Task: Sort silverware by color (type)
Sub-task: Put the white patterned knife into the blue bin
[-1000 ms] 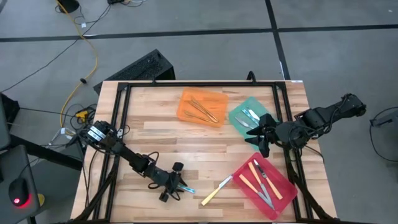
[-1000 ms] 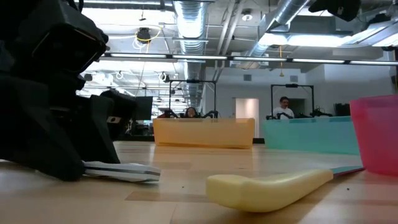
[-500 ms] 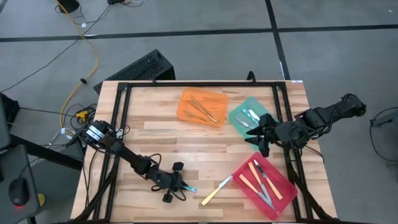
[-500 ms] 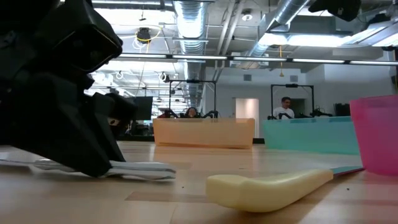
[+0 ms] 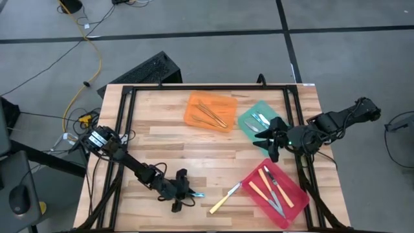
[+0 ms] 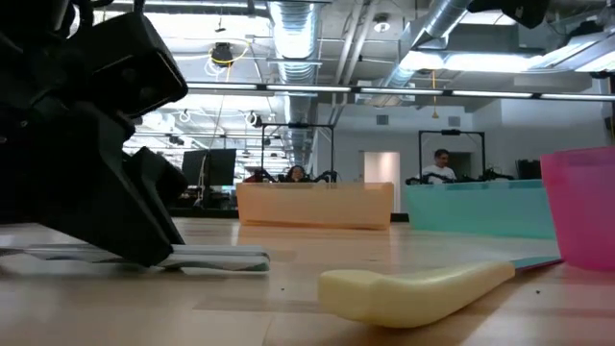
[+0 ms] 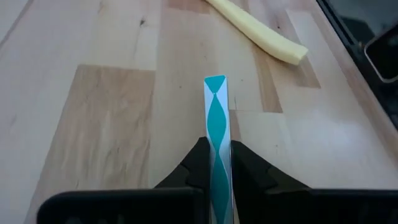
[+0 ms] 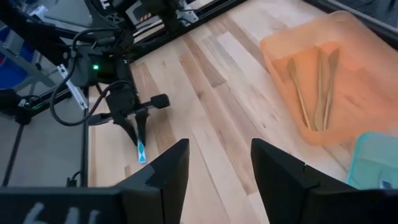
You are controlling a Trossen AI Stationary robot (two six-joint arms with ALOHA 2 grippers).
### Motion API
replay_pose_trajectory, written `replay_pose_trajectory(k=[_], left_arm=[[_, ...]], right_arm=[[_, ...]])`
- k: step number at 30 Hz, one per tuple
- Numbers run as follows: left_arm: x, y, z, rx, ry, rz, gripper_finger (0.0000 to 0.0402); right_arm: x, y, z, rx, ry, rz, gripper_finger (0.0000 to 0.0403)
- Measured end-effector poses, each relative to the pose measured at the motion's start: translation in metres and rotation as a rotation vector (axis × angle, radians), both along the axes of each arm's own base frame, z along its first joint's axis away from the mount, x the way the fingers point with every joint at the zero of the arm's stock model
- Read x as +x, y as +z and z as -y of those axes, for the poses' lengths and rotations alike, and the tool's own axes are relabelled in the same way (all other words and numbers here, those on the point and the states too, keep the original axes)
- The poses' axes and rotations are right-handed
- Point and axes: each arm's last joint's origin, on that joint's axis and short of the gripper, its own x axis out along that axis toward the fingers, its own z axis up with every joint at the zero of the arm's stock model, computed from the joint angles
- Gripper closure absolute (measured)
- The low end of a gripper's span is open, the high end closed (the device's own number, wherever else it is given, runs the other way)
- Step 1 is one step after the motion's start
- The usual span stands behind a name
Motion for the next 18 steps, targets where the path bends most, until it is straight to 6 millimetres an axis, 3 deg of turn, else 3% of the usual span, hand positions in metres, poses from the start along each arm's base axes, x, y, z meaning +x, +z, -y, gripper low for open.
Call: replay_pose_trajectory(k=[10,18], left_arm=[[0.007,0.007,0.003,-0.126,0.163,-0.009,0.0381],[0.032,0.029,0.006,-0.204,0.362,0.106,0.0381]], right_arm=[[0.009,-0.006,0.000,-0.102,-0.096,-0.014,0.0210],[0.030,-0.021,-0.015,-0.078,-0.084,-0.067,0.0210]])
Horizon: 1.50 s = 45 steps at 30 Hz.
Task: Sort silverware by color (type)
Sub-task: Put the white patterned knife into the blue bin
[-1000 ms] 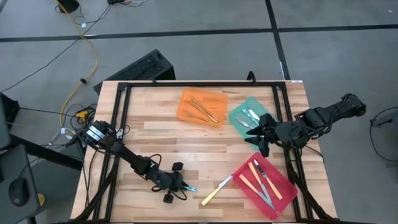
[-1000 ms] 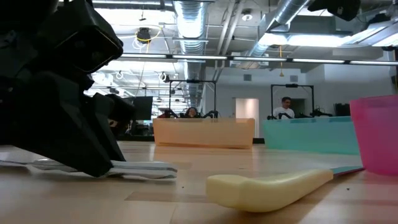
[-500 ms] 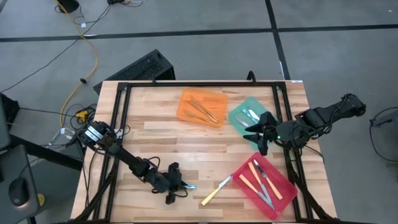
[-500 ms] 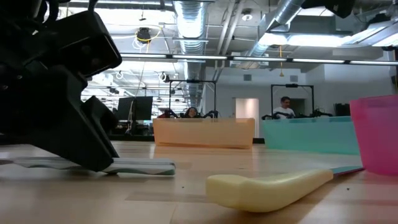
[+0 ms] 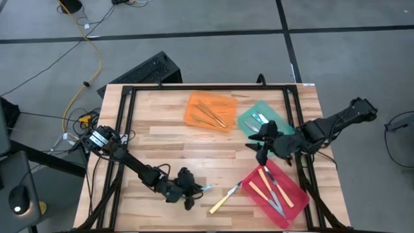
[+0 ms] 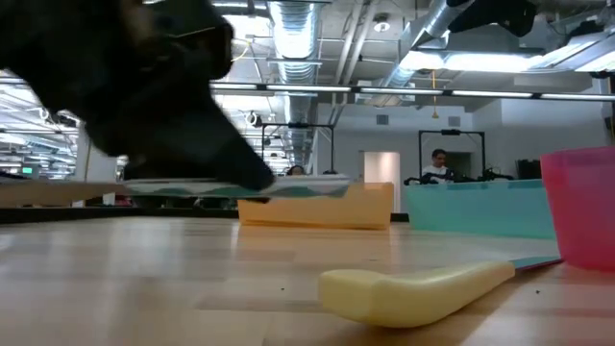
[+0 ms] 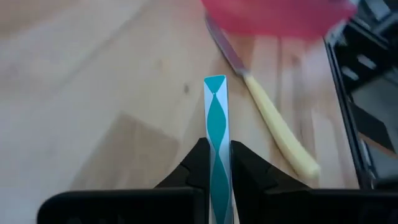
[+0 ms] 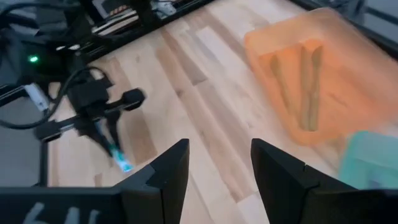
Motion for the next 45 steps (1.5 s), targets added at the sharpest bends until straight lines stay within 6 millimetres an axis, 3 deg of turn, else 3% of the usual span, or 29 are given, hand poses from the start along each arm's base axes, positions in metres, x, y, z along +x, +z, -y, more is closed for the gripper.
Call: replay_pose_trajectory(k=[8,13,19,32,37,45], left_arm=[[0.035,0.031,-0.008,0.009,0.076,0.095,0.0381],[0.051,0.076,-0.001,0.065,0.058,0.211,0.0381],[0.042,0.123,-0.010,0.175,0.172,0.288,0.0381],[0.012,0.236,-0.032,0.379,0.311,0.839,0.0381],[0.007,0.251,-0.035,0.426,0.254,1.027,0.0381],[0.014,0.247,-0.043,0.478,0.238,1.003,0.0381]], right_arm=[[0.019,-0.016,-0.028,-0.025,0.080,-0.020,0.0210],[0.026,-0.017,-0.036,-0.040,0.113,0.011,0.0210],[0.030,-0.010,-0.037,-0.064,0.124,0.085,0.0210],[0.045,0.028,-0.038,-0.197,0.089,0.431,0.0210],[0.054,0.042,-0.035,-0.202,0.088,0.579,0.0210],[0.052,0.064,-0.027,-0.215,0.166,0.774,0.0210]])
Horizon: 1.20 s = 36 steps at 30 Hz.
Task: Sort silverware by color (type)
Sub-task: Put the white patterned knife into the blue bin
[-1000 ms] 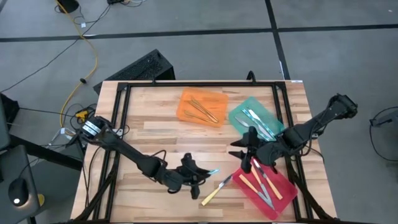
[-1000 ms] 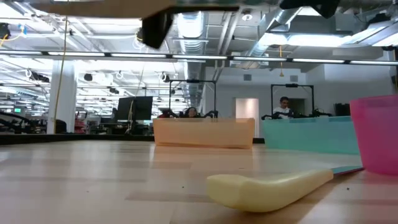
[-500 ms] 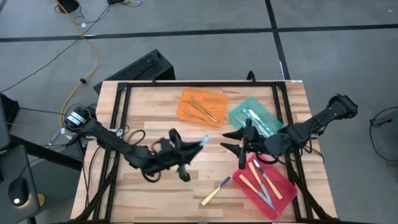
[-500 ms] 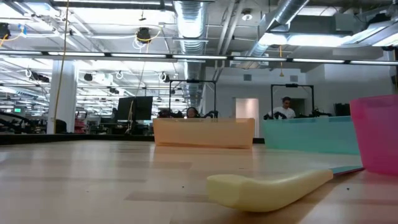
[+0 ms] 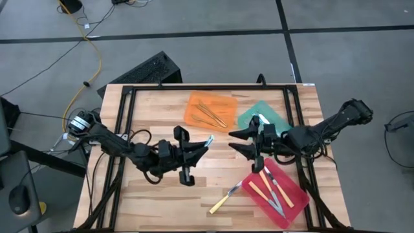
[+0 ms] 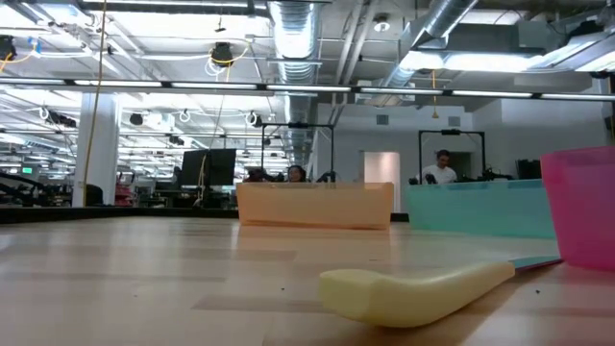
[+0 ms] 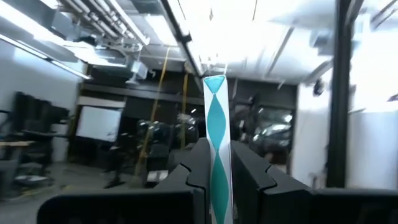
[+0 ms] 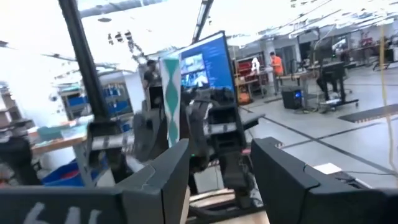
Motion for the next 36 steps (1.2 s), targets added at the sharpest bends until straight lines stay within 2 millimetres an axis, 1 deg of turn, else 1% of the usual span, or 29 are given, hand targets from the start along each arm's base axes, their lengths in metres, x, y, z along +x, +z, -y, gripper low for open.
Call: replay_pose_trajectory(k=[6,8,10,13,17,21,24,30,36], left_arm=[[0.008,-0.006,-0.012,0.071,0.104,-0.092,0.0381],[0.012,-0.008,-0.017,0.094,0.100,-0.115,0.0381],[0.016,-0.009,-0.021,0.086,0.058,-0.114,0.0381],[0.020,-0.010,-0.028,0.083,-0.006,-0.099,0.0381],[0.022,-0.012,-0.033,0.098,0.034,-0.133,0.0381],[0.026,-0.016,-0.038,0.112,0.050,-0.176,0.0381],[0.028,-0.017,-0.043,0.121,0.056,-0.188,0.0381],[0.031,-0.017,-0.054,0.132,0.064,-0.186,0.0381],[0.035,-0.019,-0.064,0.139,0.019,-0.198,0.0381]], right_arm=[[-0.001,0.003,0.004,-0.031,-0.021,0.004,0.0209],[-0.001,0.003,0.006,-0.073,-0.039,0.004,0.0206],[0.000,0.004,0.008,-0.115,-0.056,0.002,0.0199],[0.002,0.004,0.014,-0.120,-0.076,0.002,0.0180],[0.004,0.004,0.018,-0.122,-0.085,0.003,0.0144],[0.005,0.005,0.019,-0.129,-0.012,0.023,0.0117],[0.006,0.004,0.022,-0.114,0.010,0.026,0.0104],[0.009,0.004,0.030,-0.115,-0.013,0.024,0.0095],[0.011,0.004,0.037,-0.125,-0.001,0.019,0.0095]])
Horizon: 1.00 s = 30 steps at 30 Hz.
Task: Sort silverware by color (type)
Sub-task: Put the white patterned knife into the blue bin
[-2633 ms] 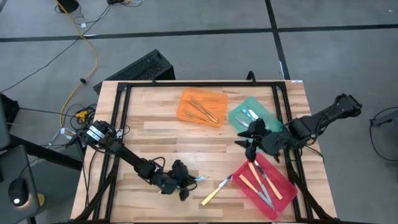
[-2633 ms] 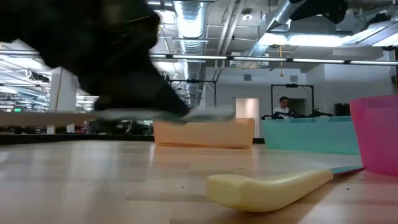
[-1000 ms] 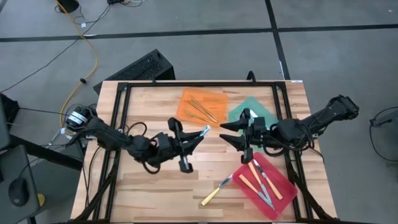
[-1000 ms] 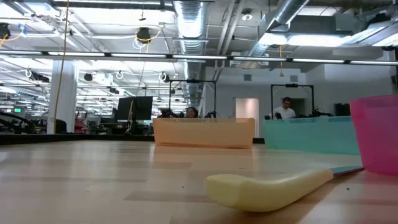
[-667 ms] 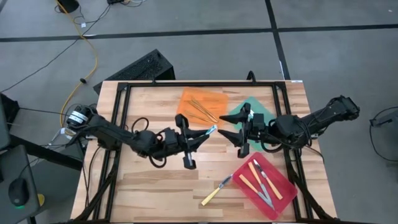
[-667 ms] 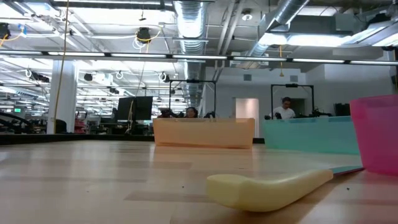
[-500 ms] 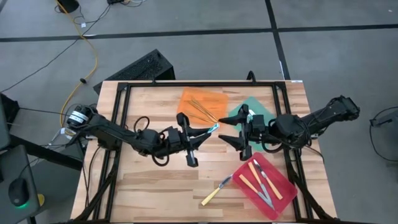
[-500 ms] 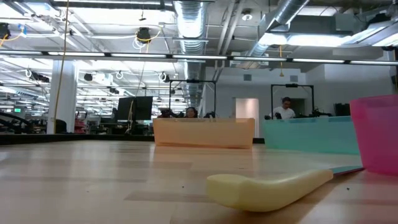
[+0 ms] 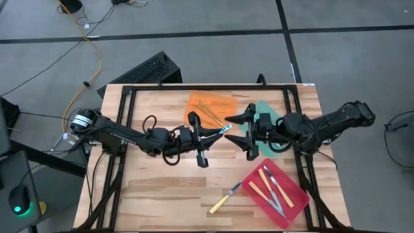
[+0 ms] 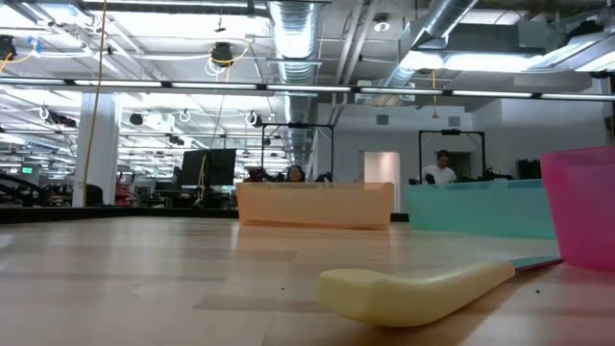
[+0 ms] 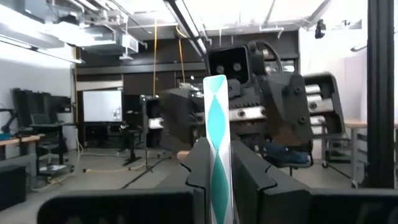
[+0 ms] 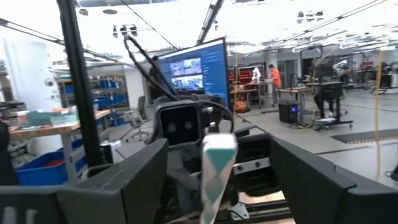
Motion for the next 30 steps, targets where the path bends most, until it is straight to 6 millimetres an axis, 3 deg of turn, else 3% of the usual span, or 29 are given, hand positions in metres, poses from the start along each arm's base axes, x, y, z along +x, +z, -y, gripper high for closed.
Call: replay_pose_trajectory(k=[21,26,30], left_arm=[[0.005,-0.002,-0.019,0.034,-0.012,-0.015,0.0381],[0.005,-0.002,-0.020,0.036,-0.010,-0.020,0.0381],[0.005,-0.002,-0.020,0.039,-0.006,-0.022,0.0381]], right_arm=[[0.007,-0.004,0.025,0.004,0.001,-0.038,0.0126],[0.007,-0.005,0.025,0.004,0.002,-0.040,0.0176],[0.007,-0.005,0.025,0.002,0.007,-0.044,0.0261]])
